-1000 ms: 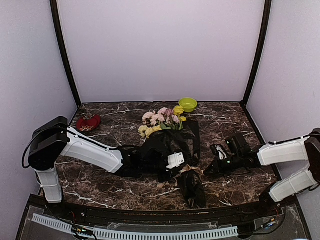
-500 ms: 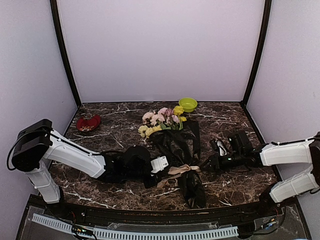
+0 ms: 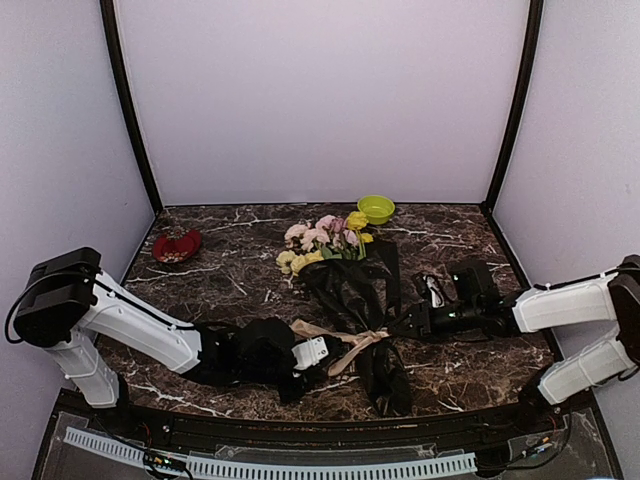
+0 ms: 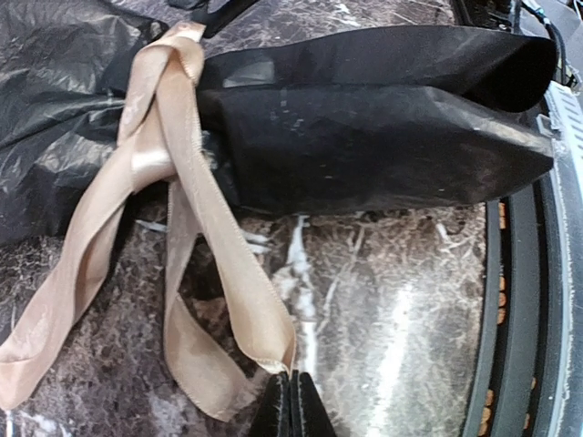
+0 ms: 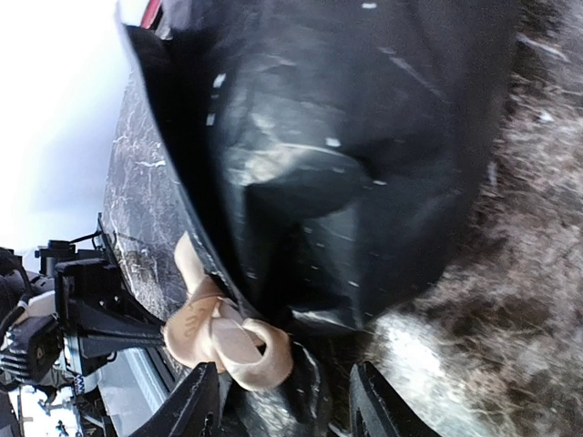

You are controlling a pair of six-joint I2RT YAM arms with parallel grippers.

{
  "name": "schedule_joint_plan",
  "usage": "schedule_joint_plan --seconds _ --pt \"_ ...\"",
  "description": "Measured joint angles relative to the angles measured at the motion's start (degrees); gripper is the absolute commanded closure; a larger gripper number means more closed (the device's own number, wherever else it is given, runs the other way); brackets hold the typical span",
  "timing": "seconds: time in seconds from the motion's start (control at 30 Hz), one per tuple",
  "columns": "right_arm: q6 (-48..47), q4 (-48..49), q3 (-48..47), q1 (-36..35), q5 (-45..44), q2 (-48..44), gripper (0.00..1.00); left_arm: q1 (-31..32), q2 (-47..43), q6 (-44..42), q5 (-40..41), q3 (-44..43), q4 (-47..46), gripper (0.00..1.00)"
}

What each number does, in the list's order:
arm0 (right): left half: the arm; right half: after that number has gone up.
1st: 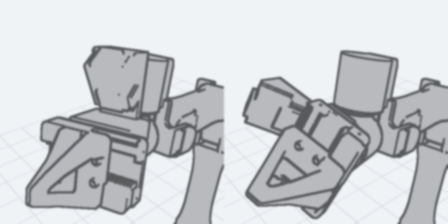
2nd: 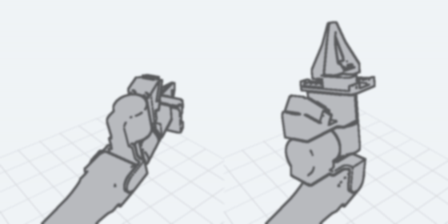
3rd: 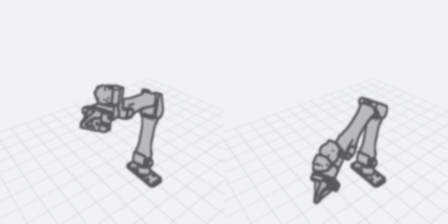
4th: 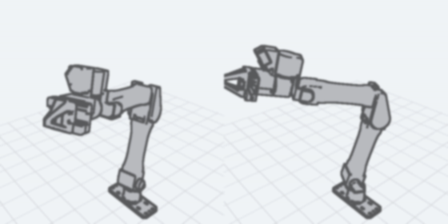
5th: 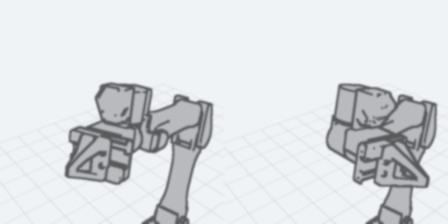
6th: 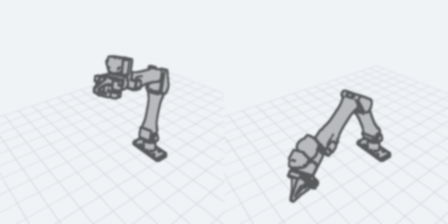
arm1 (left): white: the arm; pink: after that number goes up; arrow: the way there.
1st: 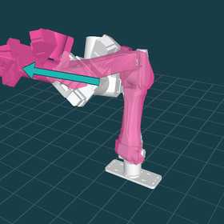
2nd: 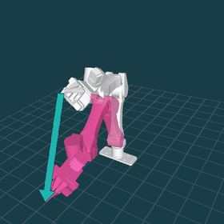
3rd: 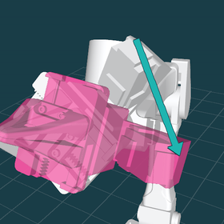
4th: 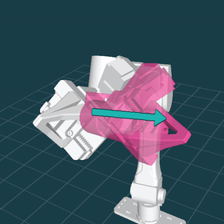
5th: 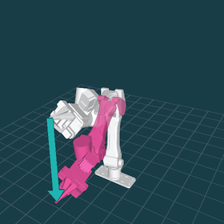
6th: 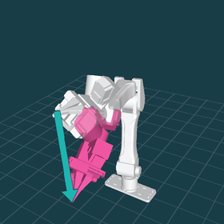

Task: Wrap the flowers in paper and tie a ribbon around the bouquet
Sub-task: Adjust the ribbon on the folded bouquet.

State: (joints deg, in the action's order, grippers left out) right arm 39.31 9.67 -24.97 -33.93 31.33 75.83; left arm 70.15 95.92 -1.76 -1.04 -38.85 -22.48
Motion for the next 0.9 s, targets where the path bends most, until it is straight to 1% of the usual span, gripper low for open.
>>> schedule_joint_plan --seconds 0.27,0.6,0.63,0.67,0.83,0.9 --pt "0.4 3.9 0.0 -1.6 0.4 2.8 0.51 1.1 0.5 1.1 0.2 -0.2 0.5 1.00" --pt "0.4 5.3 -0.6 -2.2 0.4 4.9 0.51 1.6 1.4 1.5 0.5 -0.2 2.4 1.00" --pt "0.4 5.4 -0.6 -2.2 0.4 4.9 0.70 1.6 1.4 1.5 0.5 -0.2 2.5 1.00" --pt "0.4 5.4 -0.6 -2.2 0.4 4.9 0.74 1.7 1.4 1.6 0.5 -0.2 2.7 1.00" --pt "2.8 5.5 -0.8 -2.3 -0.2 5.0 0.81 1.9 1.4 1.6 0.5 -0.2 2.8 1.00" --pt "4.0 5.9 -1.0 -2.4 -0.6 5.1 0.82 2.0 1.4 1.6 0.7 -0.2 2.8 1.00"
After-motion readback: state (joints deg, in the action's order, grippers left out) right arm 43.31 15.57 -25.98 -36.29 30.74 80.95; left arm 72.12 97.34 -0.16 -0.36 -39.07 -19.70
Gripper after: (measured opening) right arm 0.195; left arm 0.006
